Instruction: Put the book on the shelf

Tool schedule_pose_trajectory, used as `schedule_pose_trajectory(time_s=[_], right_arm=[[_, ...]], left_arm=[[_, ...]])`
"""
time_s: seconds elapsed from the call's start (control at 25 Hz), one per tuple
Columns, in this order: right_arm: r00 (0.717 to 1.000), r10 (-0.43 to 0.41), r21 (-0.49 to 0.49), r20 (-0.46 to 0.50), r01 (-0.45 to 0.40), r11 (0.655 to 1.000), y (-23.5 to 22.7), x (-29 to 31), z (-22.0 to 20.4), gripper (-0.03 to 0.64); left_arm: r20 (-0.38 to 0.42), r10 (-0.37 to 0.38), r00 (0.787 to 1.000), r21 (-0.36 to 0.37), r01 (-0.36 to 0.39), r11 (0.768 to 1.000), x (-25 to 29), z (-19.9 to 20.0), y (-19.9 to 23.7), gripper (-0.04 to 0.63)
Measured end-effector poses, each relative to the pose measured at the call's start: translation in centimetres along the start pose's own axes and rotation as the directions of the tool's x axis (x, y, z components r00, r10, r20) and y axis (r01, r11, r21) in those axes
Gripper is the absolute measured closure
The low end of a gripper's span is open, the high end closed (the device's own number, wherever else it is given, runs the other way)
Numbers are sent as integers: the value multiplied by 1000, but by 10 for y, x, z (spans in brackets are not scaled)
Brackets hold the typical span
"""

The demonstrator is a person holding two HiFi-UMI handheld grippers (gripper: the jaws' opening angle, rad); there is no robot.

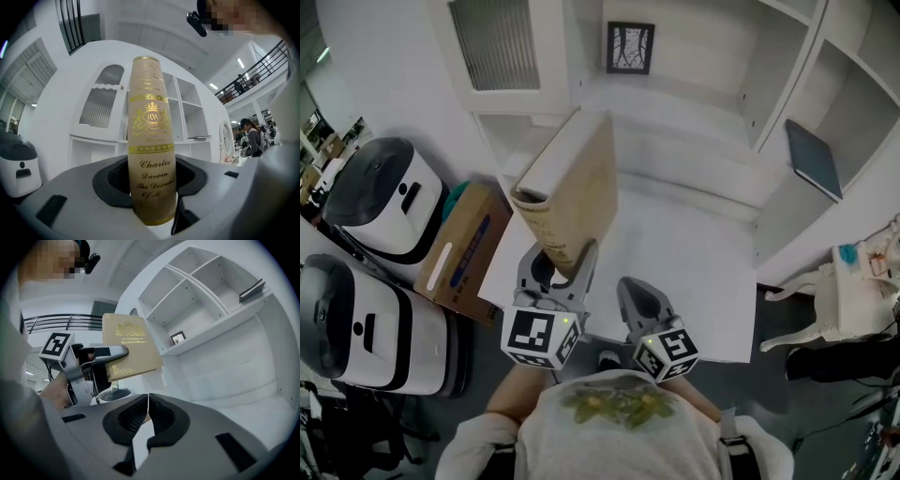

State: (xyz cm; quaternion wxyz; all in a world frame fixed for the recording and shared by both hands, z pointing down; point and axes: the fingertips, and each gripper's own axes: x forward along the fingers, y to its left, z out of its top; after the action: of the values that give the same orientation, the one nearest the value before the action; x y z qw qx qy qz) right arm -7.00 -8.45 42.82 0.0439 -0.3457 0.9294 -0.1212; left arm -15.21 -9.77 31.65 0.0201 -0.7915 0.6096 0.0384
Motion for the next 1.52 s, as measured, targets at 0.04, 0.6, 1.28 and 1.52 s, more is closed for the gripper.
schedule_pose_trajectory(time_s=[0.04,0.6,1.28,1.52], right_arm=[[1000,-2,1,2,2,1000,-3,1,0,586],[1000,0,2,7,0,1000,-27,18,4,586],[1000,14,15,5,-14,1000,-51,34,2,586],[1000,31,13,4,-31,999,-53,38,1,586]], left_arm=[[-1,3,1000,3,-3,1000,3,0,1,368],[25,55,998,35,-56,998,33,17,21,368],[42,93,995,53,-95,994,67,29,40,368],[44,100,994,44,-102,994,78,32,48,368]])
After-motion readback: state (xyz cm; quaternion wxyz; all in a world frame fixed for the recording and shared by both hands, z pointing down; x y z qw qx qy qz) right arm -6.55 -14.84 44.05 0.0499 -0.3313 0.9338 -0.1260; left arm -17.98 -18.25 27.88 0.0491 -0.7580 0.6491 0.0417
